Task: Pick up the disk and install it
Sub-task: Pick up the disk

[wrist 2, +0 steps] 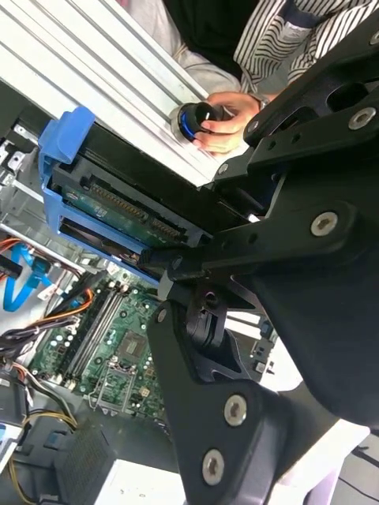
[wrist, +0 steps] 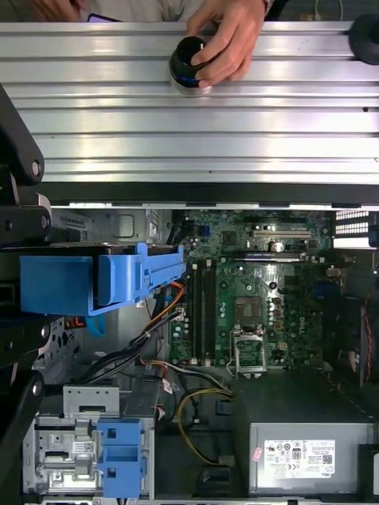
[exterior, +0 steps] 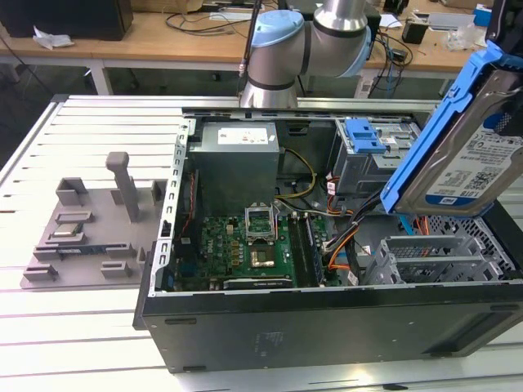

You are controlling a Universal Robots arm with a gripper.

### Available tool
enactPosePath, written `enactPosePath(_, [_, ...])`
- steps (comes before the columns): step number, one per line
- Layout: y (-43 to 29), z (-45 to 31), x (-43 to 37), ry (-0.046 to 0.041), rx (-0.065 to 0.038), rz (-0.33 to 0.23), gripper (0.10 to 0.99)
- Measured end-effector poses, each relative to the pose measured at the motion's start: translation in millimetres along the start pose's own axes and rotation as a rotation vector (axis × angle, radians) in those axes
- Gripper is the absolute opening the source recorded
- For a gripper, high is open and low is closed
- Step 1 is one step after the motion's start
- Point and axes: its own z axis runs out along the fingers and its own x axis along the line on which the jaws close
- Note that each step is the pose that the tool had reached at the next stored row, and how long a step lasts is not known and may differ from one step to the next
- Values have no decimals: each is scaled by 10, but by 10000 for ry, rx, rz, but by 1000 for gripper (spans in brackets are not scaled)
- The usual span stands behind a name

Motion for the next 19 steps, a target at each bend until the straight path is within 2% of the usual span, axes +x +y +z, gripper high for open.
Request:
enactPosePath(4, [-34, 36, 0, 1, -1, 9, 365])
enactPosePath(7, [-56, 115, 0, 0, -1, 42, 365])
enactPosePath(19, [-123, 200, 0, 0, 0, 58, 365])
